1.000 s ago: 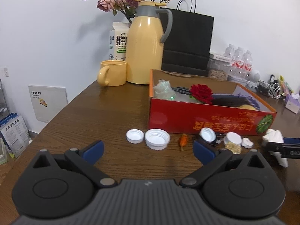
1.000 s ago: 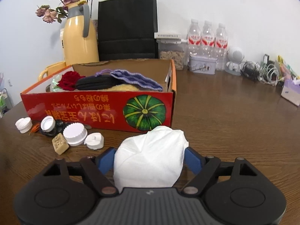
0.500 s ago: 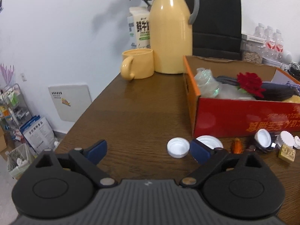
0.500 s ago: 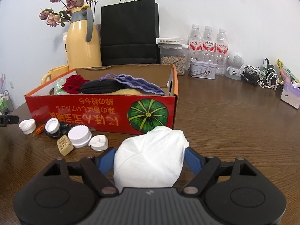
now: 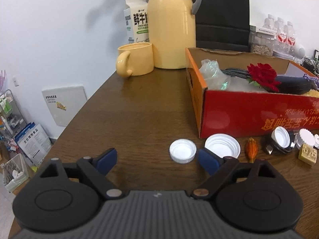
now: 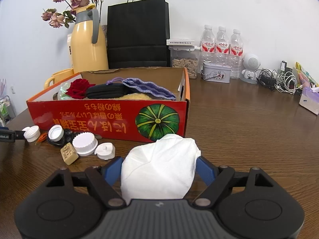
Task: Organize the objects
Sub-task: 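Grasp the white cloth with the right gripper while the left reaches toward a small white cap, then grasp the small white bottle cap with the left gripper, then carry the white cloth into the box with the right gripper while the left drops the cap in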
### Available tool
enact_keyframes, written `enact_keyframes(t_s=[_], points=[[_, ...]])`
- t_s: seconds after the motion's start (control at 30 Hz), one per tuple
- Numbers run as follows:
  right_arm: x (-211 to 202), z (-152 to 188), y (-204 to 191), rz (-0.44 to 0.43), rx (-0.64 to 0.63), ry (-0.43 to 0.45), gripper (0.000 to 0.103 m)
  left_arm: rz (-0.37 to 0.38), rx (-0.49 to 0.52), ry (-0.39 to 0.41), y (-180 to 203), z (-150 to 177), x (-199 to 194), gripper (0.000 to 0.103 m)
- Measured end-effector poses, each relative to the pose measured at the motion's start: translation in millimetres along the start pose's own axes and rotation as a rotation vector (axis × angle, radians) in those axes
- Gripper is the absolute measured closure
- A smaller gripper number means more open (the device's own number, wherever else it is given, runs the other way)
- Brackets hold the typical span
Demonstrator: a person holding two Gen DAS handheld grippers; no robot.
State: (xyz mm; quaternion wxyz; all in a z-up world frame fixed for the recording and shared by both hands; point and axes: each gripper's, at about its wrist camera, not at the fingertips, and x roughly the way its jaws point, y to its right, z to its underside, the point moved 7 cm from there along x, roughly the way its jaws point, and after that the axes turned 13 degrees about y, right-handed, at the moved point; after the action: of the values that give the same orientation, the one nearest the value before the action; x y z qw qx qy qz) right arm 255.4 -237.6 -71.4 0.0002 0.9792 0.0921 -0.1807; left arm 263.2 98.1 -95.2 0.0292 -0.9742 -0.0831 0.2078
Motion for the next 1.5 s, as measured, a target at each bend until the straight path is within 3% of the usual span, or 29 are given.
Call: enact_keyframes(t_s=[0.13,0.2,0.33,0.67,1.03,1.33,1.5], points=[[-0.3,0.0,-0.3,0.001,0.000,0.000,0.023,0.043,-0.013,-0.011,4.2,-1.2,6.7,0.020],[-0.3,0.0,-0.2,0.001,0.000,0.000,0.023,0.073,-0.037,-0.014,5.3,-1.7,8.5,0.032],[0.2,0.4,-0.5,0.001,0.000,-0.004,0.023,0.092,-0.042,0.006,9.0,-3.0,4.8,0.074],[-0.1,0.1,0.2,0.007,-0.002,0.004,0.023,0.070,-0.076,0.064,4.4,-8.1,-5.9,0.073],[-9.6,-9.8,-0.5,0.000,-0.010,0.067,0.023,0.107,-0.069,0.132,10.7,-31.9,-31.1,0.073],[-33.0,-55.7,-3.6,-0.025,-0.042,0.197,0.023,0.174,-0.049,0.230,40.9,-78.6,-48.9,0.073],[-25.2,-89.8,-16.1,-0.064,-0.084,0.244,0.023,0.223,-0.042,0.273,71.6,-107.3,-44.5,0.073]])
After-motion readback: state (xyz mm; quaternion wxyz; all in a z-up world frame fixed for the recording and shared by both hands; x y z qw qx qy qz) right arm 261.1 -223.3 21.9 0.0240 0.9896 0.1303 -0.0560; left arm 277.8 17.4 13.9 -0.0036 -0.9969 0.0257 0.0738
